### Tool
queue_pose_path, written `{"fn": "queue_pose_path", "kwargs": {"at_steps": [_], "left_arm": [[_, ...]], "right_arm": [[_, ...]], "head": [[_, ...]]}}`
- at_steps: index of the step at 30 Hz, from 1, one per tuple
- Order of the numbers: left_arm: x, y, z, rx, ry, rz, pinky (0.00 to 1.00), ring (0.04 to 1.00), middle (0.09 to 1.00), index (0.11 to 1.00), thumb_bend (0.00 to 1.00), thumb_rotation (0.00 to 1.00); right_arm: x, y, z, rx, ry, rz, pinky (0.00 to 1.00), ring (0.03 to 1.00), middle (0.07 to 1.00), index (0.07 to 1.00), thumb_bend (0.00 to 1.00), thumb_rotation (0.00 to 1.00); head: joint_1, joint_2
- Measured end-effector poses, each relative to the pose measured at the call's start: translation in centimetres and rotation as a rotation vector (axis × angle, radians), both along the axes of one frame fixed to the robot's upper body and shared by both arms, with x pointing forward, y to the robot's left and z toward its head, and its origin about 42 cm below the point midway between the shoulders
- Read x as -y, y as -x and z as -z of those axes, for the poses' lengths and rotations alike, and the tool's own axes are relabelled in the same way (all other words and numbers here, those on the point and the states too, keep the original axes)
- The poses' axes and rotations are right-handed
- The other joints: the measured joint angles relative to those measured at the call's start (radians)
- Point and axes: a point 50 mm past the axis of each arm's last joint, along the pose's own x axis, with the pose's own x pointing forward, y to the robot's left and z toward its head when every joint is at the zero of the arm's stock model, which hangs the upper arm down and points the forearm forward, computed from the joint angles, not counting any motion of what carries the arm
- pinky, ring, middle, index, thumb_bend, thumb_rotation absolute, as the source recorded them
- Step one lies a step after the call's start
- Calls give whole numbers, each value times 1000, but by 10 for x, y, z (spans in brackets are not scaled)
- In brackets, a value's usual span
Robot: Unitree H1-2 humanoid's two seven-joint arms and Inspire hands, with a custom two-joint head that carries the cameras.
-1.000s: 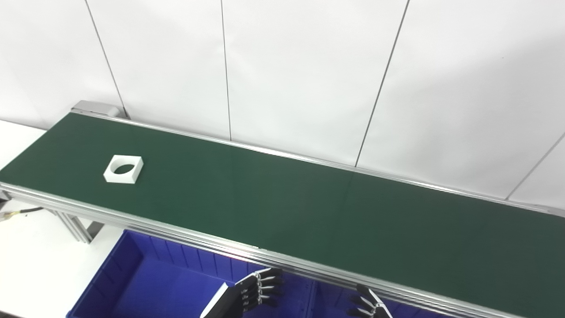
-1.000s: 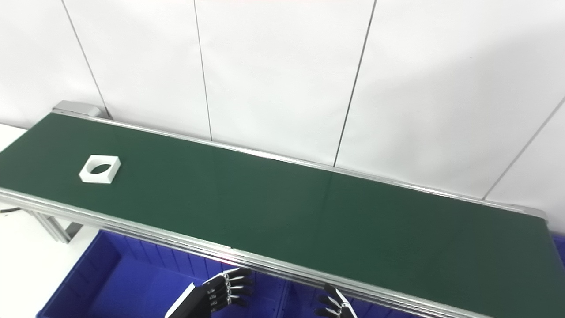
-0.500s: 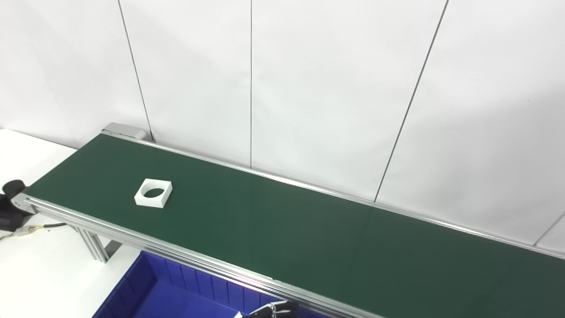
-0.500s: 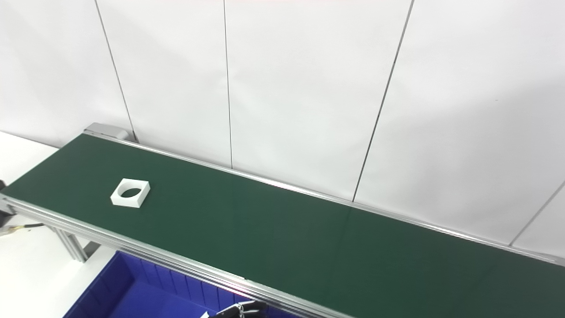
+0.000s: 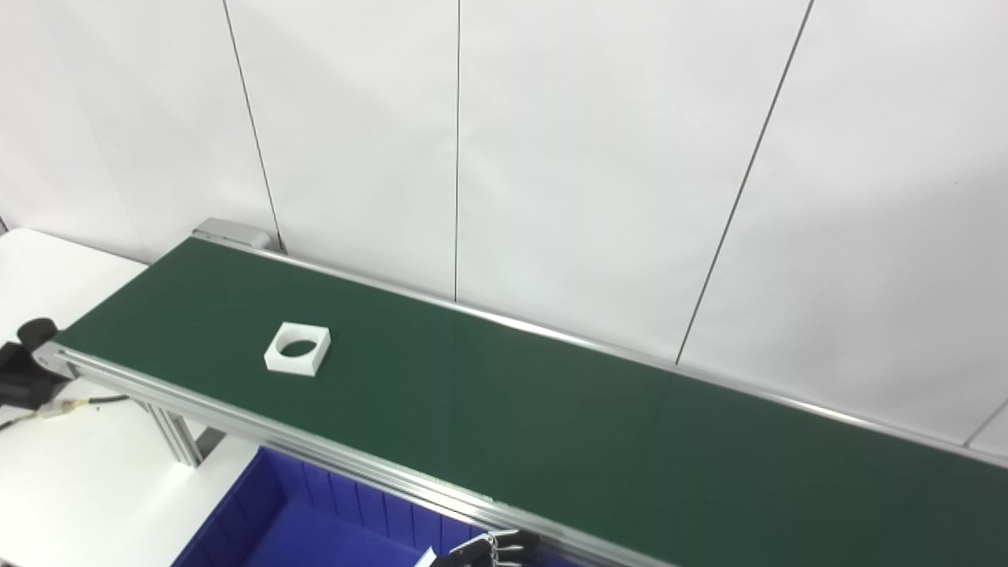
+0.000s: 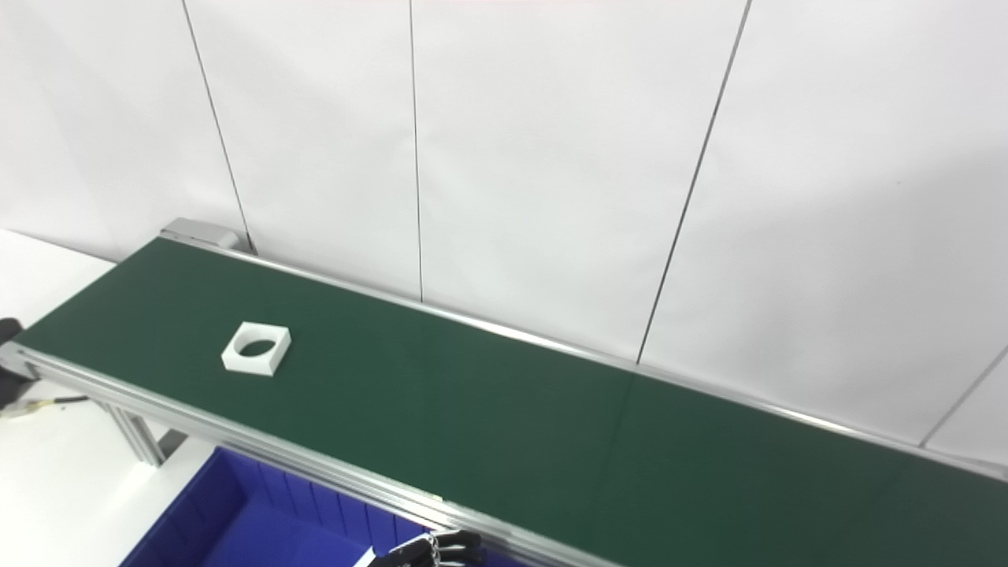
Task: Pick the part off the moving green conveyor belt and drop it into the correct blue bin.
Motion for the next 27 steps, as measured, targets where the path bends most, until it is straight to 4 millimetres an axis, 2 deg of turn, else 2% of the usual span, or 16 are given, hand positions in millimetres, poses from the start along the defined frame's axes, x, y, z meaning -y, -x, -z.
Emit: {"fn": "queue_pose_path", "kwargs": {"at_steps": [3, 8, 13, 16, 19, 24, 27], "left_arm": [[-1, -1, -5, 18, -4, -2, 624, 699, 753, 776, 989, 215], [-9, -6, -27, 103, -63, -17, 593, 678, 735, 754, 1000, 217], [-25, -22, -58, 212, -154, -61, 573, 662, 718, 733, 1000, 173], [-36, -37, -83, 284, -191, -83, 562, 657, 710, 714, 1000, 148], [-45, -50, -98, 318, -213, -91, 545, 653, 711, 706, 1000, 144], [-54, -62, -110, 341, -257, -75, 563, 675, 724, 716, 1000, 153], [-60, -64, -115, 338, -306, -74, 598, 691, 742, 736, 959, 130]], "right_arm": [[0, 0, 0, 0, 0, 0, 638, 735, 823, 912, 542, 335], [0, 0, 0, 0, 0, 0, 636, 730, 819, 911, 539, 316], [0, -1, 0, 2, 1, -1, 640, 734, 824, 914, 538, 309], [0, -2, -1, 4, 0, -1, 641, 735, 824, 918, 533, 308], [0, -3, -1, 7, 1, -3, 640, 737, 827, 920, 532, 304], [0, -3, -1, 6, 0, -3, 643, 735, 824, 921, 530, 302], [0, -4, 0, 5, 2, -4, 641, 731, 822, 921, 526, 306]], "head": [[0, 0], [11, -3], [20, -5], [21, -5], [23, -5], [35, -3], [37, -3]]}}
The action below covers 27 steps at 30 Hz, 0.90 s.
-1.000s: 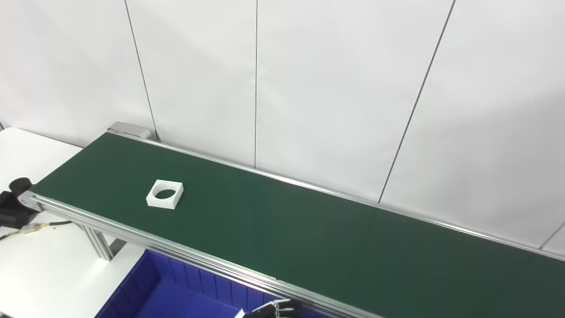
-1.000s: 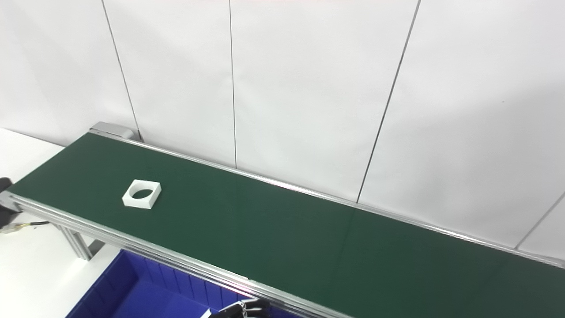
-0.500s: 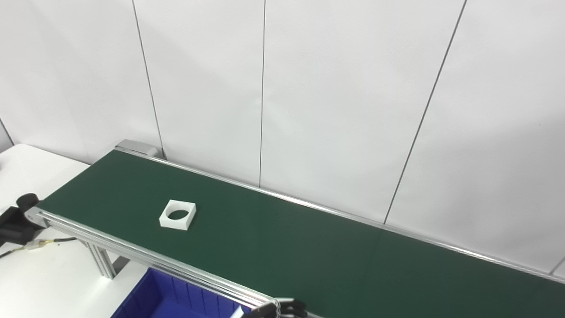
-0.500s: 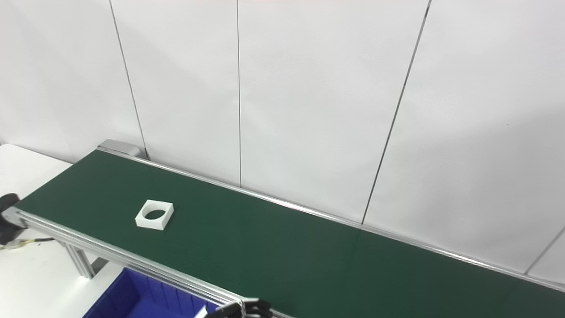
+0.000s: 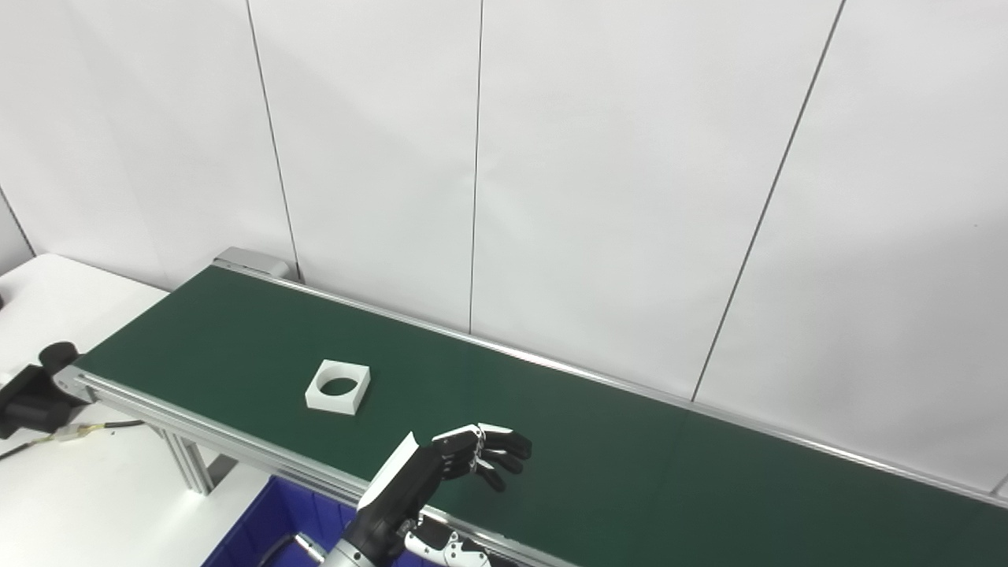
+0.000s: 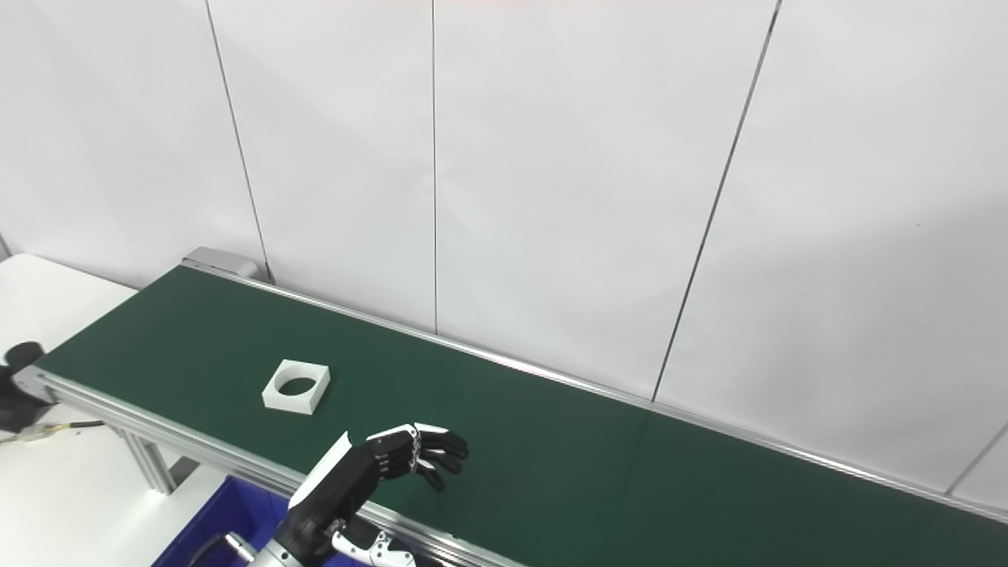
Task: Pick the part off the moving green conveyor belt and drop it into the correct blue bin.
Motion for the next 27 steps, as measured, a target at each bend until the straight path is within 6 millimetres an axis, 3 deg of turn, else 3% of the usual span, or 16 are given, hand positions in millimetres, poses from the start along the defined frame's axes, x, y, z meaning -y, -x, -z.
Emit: {"fn": "queue_pose_path", "kwargs": {"at_steps": [3, 7, 22, 27], "left_arm": [[-8, -5, -3, -7, -58, -23, 610, 702, 755, 757, 879, 155], [-23, -16, -12, -1, -150, -61, 629, 715, 764, 770, 853, 179], [-56, -67, -50, -2, -354, -81, 725, 808, 834, 802, 863, 209], [-62, -84, -58, -43, -521, -88, 741, 865, 878, 840, 874, 239]], "right_arm": [[0, -2, -1, 4, 1, -2, 638, 732, 824, 922, 523, 308], [0, -4, -1, 6, 1, -2, 635, 730, 825, 923, 517, 300], [-1, -8, 3, -4, 5, -6, 629, 735, 830, 929, 519, 347], [-1, -8, 3, -6, 2, -5, 630, 734, 830, 931, 522, 352]], "head": [[5, 2], [8, 2], [6, -2], [6, -2]]}}
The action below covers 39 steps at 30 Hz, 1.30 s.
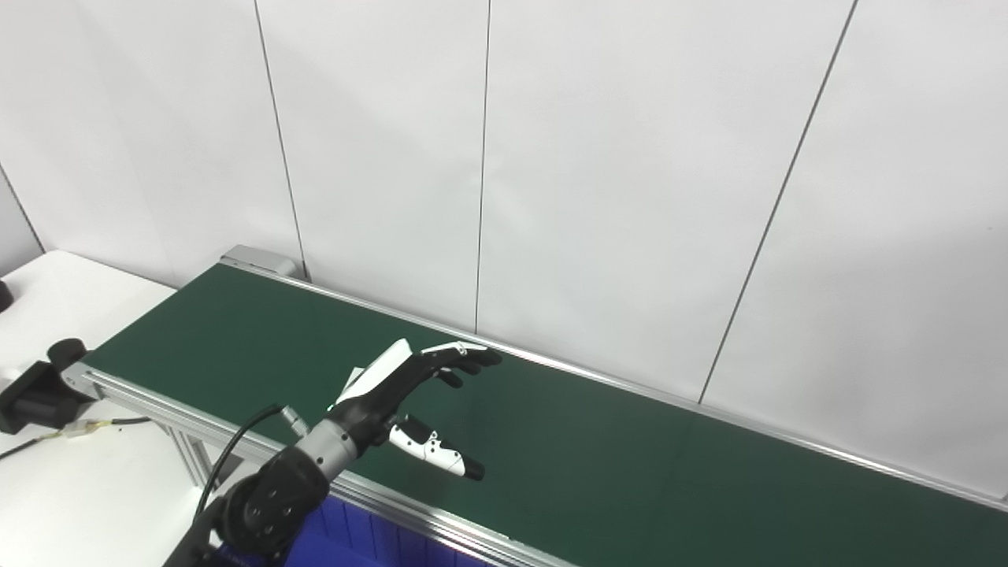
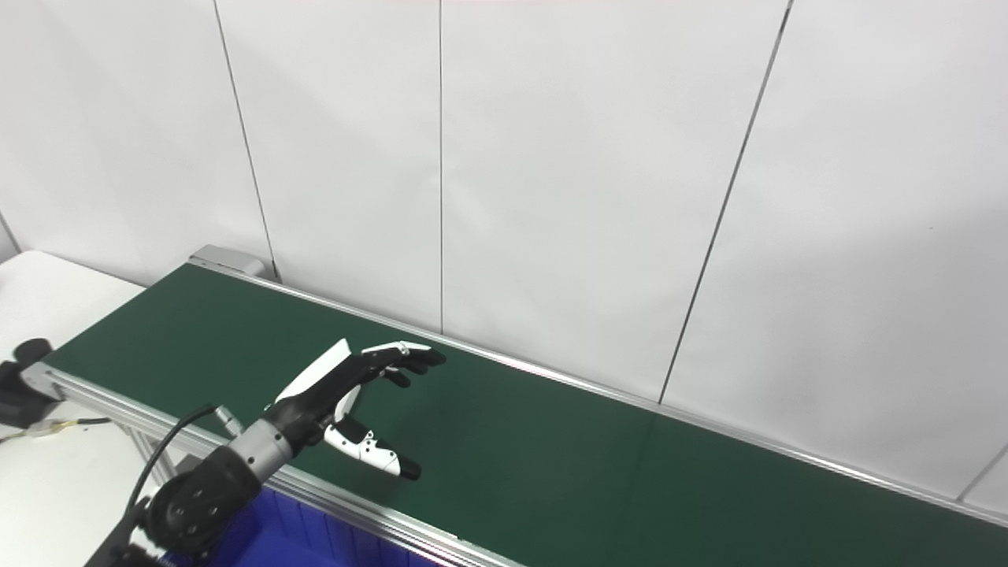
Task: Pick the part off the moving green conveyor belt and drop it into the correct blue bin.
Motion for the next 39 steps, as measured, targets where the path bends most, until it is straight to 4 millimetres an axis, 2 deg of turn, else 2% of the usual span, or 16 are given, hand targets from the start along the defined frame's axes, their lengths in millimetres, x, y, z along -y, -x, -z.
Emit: {"fn": "queue_pose_path", "kwargs": {"at_steps": [3, 8, 14, 21, 28, 35, 39], "left_arm": [[-11, -15, -10, -35, -132, -15, 766, 884, 888, 851, 890, 230], [-20, -32, -22, -44, -227, -26, 819, 896, 892, 853, 906, 203], [-31, -50, 0, -133, -307, -65, 776, 866, 877, 843, 917, 120], [-49, -67, 17, -189, -339, -108, 810, 872, 876, 839, 923, 90], [-55, -79, 24, -197, -409, -114, 779, 869, 873, 841, 916, 103], [-51, -85, 26, -207, -451, -112, 800, 878, 883, 852, 918, 44], [-51, -88, 27, -218, -475, -118, 806, 880, 889, 855, 917, 54]], "right_arm": [[-1, 0, 0, 0, -3, 1, 631, 735, 829, 931, 526, 357], [-1, 0, 0, -2, -6, 2, 629, 735, 829, 929, 519, 351], [-5, 0, 0, -1, -11, 2, 632, 737, 827, 927, 530, 372], [-6, 0, 0, -1, -15, 3, 639, 741, 832, 932, 529, 378], [-7, 0, 0, -2, -16, 3, 633, 734, 827, 932, 536, 390], [-8, 1, 0, -4, -18, 5, 626, 728, 824, 932, 545, 395], [-7, 3, 1, -9, -19, 7, 631, 734, 829, 934, 554, 404]], "head": [[0, 0], [-3, 3], [-8, 6], [-17, 9], [-21, 11], [-23, 14], [-23, 14]]}}
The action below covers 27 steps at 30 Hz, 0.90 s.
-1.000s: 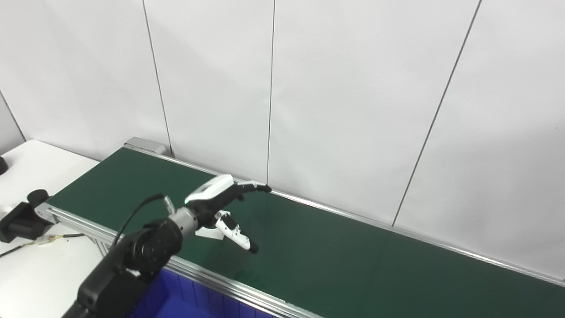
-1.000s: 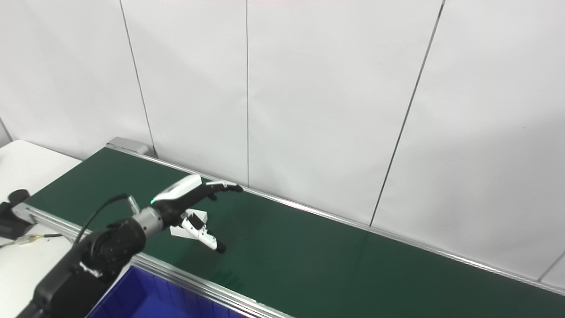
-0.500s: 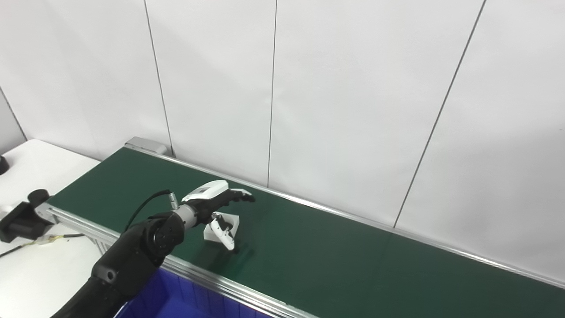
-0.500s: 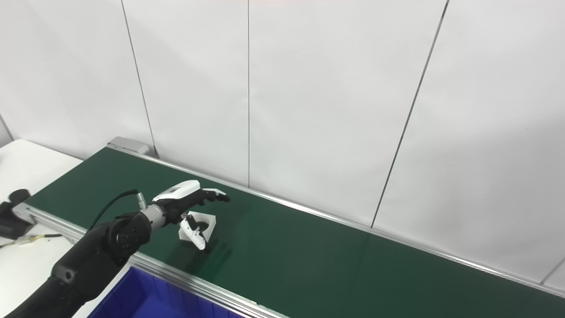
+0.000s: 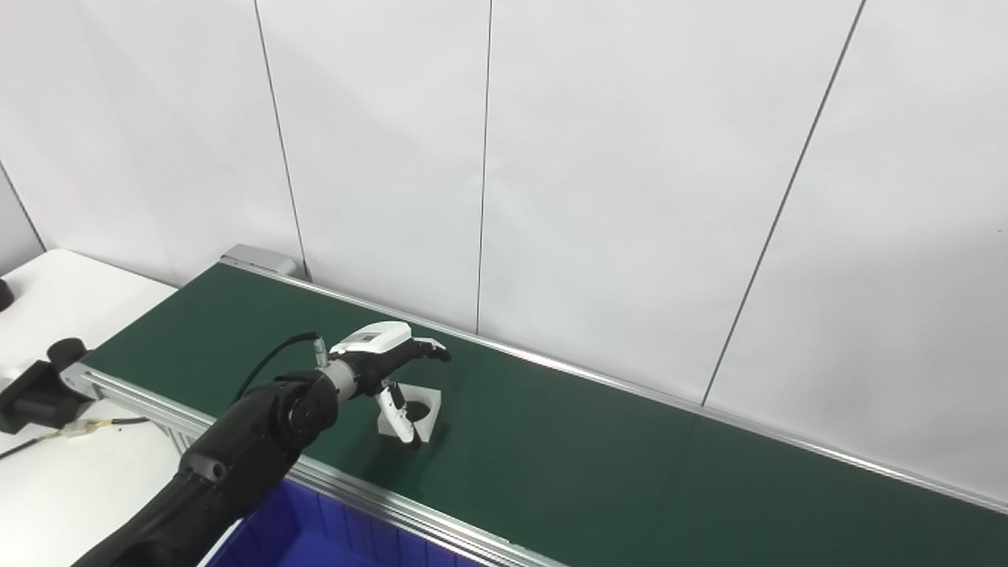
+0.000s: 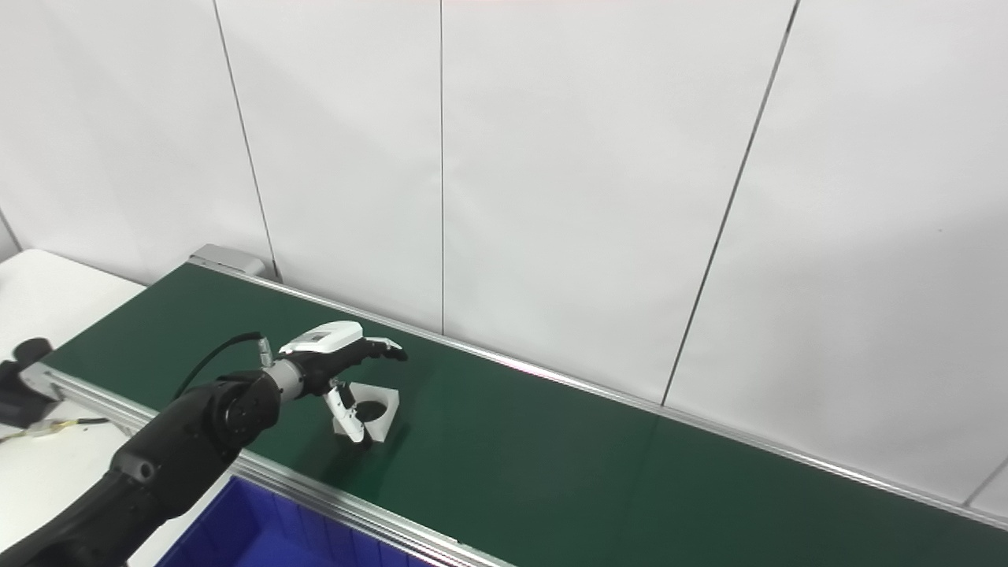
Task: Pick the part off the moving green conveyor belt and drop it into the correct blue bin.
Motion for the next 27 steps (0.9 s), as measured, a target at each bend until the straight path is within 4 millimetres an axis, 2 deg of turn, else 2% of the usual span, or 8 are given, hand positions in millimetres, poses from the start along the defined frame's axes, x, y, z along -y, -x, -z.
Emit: {"fn": "queue_pose_path", "kwargs": {"at_steps": [7, 16, 19, 27], "left_arm": [[8, -2, 8, -31, -70, 30, 797, 882, 879, 848, 911, 65], [25, 1, 33, -104, -176, 91, 828, 886, 888, 844, 889, 70], [29, -2, 34, -106, -179, 97, 855, 896, 895, 850, 872, 78], [45, -14, 38, -91, -208, 117, 836, 885, 889, 852, 852, 101]], "right_arm": [[-1, 2, 1, -4, -4, 2, 625, 731, 827, 933, 557, 405], [-2, 2, 0, 0, -2, -2, 621, 731, 827, 934, 572, 437], [-2, 2, 0, 0, -1, -3, 620, 730, 824, 934, 574, 434], [-2, 2, 0, 0, -3, -1, 621, 730, 823, 930, 598, 448]], "head": [[-5, 3], [-9, 3], [-14, 6], [-20, 6]]}}
